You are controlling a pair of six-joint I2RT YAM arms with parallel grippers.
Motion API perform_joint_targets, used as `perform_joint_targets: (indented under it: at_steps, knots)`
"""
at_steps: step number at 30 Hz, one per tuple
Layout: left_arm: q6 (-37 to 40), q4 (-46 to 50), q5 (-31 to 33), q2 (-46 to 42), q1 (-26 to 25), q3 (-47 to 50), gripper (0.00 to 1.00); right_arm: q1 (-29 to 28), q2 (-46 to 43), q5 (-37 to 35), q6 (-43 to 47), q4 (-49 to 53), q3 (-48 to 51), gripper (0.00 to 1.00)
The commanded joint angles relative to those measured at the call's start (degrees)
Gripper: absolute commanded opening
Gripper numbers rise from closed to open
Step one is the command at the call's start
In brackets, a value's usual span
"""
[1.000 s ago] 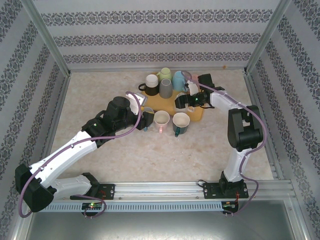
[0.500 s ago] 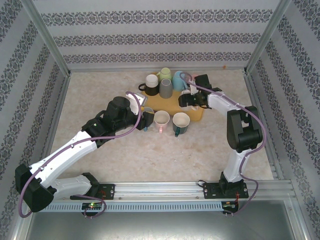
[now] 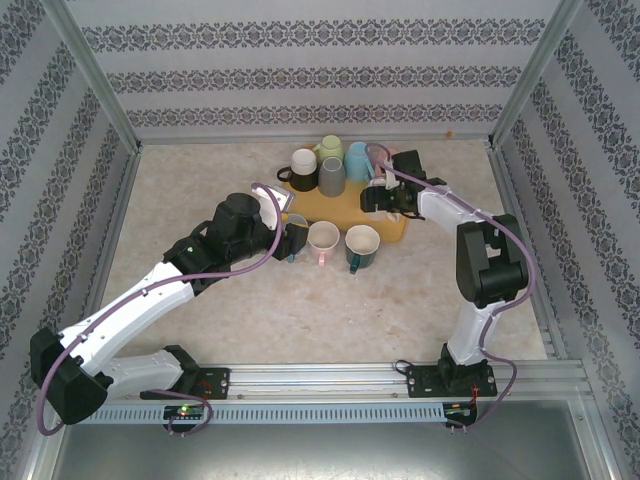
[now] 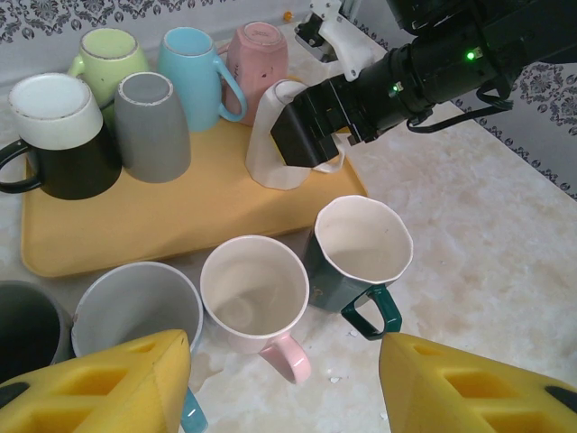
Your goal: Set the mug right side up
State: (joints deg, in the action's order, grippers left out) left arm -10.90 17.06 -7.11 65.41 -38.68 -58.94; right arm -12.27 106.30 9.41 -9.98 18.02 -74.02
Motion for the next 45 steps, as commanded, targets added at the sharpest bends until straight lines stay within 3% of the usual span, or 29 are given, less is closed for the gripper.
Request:
perform_joint_targets:
  at_steps: [1,4,10,17,33,45]
  knots:
    - [-0.42,-2.76,-0.56,0.16,-0.61,0.08,0.58,-0.48,-2.59,5.90,0.99,2.37,0.19,0.95]
    - [-0.59,-2.87,-0.97,0.35,-0.61,0.13,0.58,-0.50,-2.46,7.35,2.81,5.06,-1.07,0.94]
    - [-0.71,-2.78,-1.37,0.69,-0.61,0.11,0.58,0.45,-1.40,9.22,5.96,11.87,-4.55,0.82]
    - [-0.88,-2.90,-1.75,1.06,-0.61,0.09,0.58,1.92,-1.44,5.09,8.64,17.63,-8.49,0.60]
    - [-0.97,-2.56,-1.90,1.04,-0.63,-0.10,0.58,1.58,4.57,2.21,12.78,23.45,-12.93,0.55]
    - [-0.53,-2.47,-1.34,1.57,-0.61,-0.01,0.58,0.45,9.17,1.31,12.78,23.05,-16.22,0.44]
